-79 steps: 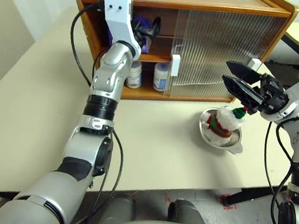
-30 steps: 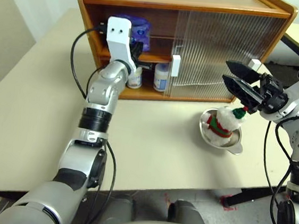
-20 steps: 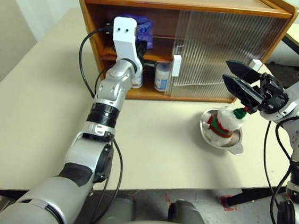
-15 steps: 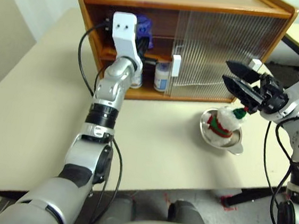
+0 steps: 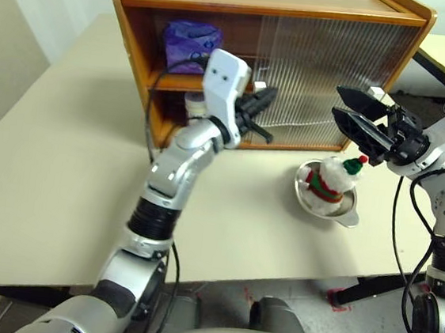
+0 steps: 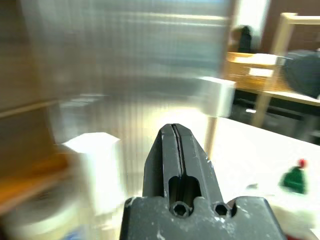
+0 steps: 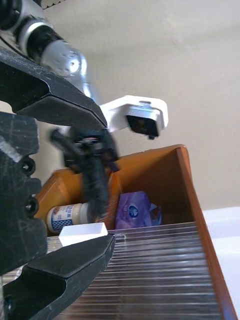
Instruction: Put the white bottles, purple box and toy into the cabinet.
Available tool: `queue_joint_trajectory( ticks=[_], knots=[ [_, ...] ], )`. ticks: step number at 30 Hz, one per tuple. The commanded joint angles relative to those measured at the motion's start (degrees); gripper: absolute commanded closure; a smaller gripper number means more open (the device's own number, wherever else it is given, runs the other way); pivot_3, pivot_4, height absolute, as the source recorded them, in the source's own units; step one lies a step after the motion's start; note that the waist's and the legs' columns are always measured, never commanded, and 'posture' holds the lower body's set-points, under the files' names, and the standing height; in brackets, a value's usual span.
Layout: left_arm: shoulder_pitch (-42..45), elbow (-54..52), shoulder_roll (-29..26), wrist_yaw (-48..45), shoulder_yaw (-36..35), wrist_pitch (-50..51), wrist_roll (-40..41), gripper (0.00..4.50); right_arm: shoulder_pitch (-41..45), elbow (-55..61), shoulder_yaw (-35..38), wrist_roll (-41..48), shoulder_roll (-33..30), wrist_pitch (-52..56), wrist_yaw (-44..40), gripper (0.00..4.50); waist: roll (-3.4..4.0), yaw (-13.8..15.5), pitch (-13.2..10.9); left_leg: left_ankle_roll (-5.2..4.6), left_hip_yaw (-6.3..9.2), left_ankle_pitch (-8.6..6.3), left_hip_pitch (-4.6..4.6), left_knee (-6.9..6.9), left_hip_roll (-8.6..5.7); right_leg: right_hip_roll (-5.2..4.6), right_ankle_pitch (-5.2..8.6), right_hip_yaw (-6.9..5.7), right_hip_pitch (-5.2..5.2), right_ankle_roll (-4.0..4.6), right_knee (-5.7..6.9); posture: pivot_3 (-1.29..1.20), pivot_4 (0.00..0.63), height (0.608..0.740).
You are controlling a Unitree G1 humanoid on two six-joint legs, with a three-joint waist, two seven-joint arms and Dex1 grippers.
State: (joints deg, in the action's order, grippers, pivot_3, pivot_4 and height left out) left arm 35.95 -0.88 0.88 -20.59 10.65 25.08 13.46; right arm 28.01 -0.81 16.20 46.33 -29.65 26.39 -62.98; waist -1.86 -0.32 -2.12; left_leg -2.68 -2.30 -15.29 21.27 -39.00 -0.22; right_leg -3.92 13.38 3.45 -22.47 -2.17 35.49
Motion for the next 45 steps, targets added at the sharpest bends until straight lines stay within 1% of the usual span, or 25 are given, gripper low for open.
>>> queue_joint_trajectory(
  ticks=[1, 3, 6, 9, 12, 16, 20, 24, 31, 45],
  knots=[
    [1.3, 8.0, 2.6, -0.3, 3.1, -5.5, -3.1, 4.48, -0.2, 0.5, -0.4, 0.1, -0.6, 0.4, 0.0, 0.0, 0.0, 0.0, 0.0, 0.0, 0.0, 0.0, 0.0, 0.0, 0.0, 0.01, 0.0, 0.0, 0.0, 0.0, -0.02, 0.0, 0.0, 0.74],
    [2.6, 12.2, 4.0, 0.0, 3.2, -8.6, -4.2, 4.48, -0.8, 1.2, -0.2, 0.2, -0.9, 0.7, 0.2, 0.0, 0.0, -0.2, 0.0, -0.01, 0.0, 0.0, 0.01, 0.0, 0.0, 0.03, 0.0, 0.0, -0.01, 0.0, -0.04, -0.02, 0.0, 0.74],
    [6.1, 21.6, 7.2, 3.4, 1.8, -14.4, -6.0, 4.48, -2.2, 3.0, 0.4, 0.8, -1.4, 1.5, 1.0, 0.0, -0.01, -0.2, 0.0, -0.01, 0.0, 0.0, 0.03, 0.0, 0.0, 0.05, 0.02, 0.01, -0.01, -0.02, -0.06, -0.04, 0.0, 0.74],
    [7.7, 27.5, 9.5, 7.1, 0.9, -19.2, -7.9, 4.48, -3.0, 4.2, 1.0, 1.4, -2.1, 2.2, 1.7, 0.0, 0.01, -0.5, 0.0, -0.01, -0.01, 0.0, 0.06, 0.0, 0.0, 0.06, 0.06, 0.03, -0.01, -0.1, -0.14, -0.06, 0.0, 0.74],
    [8.2, 30.5, 10.5, 9.3, 0.8, -23.0, -8.8, 4.48, -3.8, 5.2, 1.4, 1.9, -2.6, 2.7, 2.2, 0.0, 0.0, -0.6, 0.0, -0.01, -0.01, 0.0, 0.07, 0.0, 0.01, 0.07, 0.08, 0.03, -0.02, -0.11, -0.13, -0.07, 0.0, 0.74],
    [7.2, 30.0, 11.0, 11.7, 1.3, -24.9, -9.5, 4.48, -4.8, 6.2, 1.7, 2.6, -3.3, 3.1, 2.8, 0.0, -0.01, -0.5, 0.0, -0.01, 0.0, 0.0, 0.11, 0.0, 0.0, 0.04, 0.08, 0.02, -0.03, -0.12, -0.16, -0.07, 0.0, 0.74],
    [6.3, 28.9, 10.4, 12.8, 1.3, -25.7, -9.8, 4.48, -5.0, 6.4, 1.6, 2.9, -3.6, 3.1, 3.0, 0.0, -0.01, -0.5, 0.0, -0.01, 0.0, 0.0, 0.1, 0.0, 0.0, 0.05, 0.08, 0.02, -0.03, -0.12, -0.16, -0.07, 0.0, 0.74],
    [3.8, 25.6, 9.2, 14.4, 1.8, -24.7, -10.8, 4.48, -4.6, 5.9, 1.3, 3.0, -3.8, 3.0, 2.9, 0.0, 0.0, -0.6, 0.0, -0.01, 0.0, 0.0, 0.09, 0.0, 0.01, 0.06, 0.08, 0.02, -0.03, -0.12, -0.15, -0.06, 0.0, 0.74],
    [0.9, 22.4, 7.7, 18.0, -0.5, -22.6, -11.4, 4.48, -4.3, 5.6, 0.7, 3.1, -3.8, 3.5, 2.5, 0.0, -0.01, -0.4, 0.0, -0.01, 0.0, 0.0, 0.09, 0.0, 0.01, 0.05, 0.07, 0.02, -0.03, -0.12, -0.14, -0.04, 0.0, 0.74],
    [-3.2, 17.4, 5.2, 22.0, -3.7, -20.7, -13.3, 4.48, -2.4, 3.6, -0.1, 2.4, -3.4, 3.4, 1.5, 0.0, 0.0, -0.3, 0.0, -0.01, 0.0, 0.0, 0.06, 0.0, 0.02, 0.06, 0.06, 0.03, -0.03, -0.1, -0.11, -0.01, 0.0, 0.74]
  ],
)
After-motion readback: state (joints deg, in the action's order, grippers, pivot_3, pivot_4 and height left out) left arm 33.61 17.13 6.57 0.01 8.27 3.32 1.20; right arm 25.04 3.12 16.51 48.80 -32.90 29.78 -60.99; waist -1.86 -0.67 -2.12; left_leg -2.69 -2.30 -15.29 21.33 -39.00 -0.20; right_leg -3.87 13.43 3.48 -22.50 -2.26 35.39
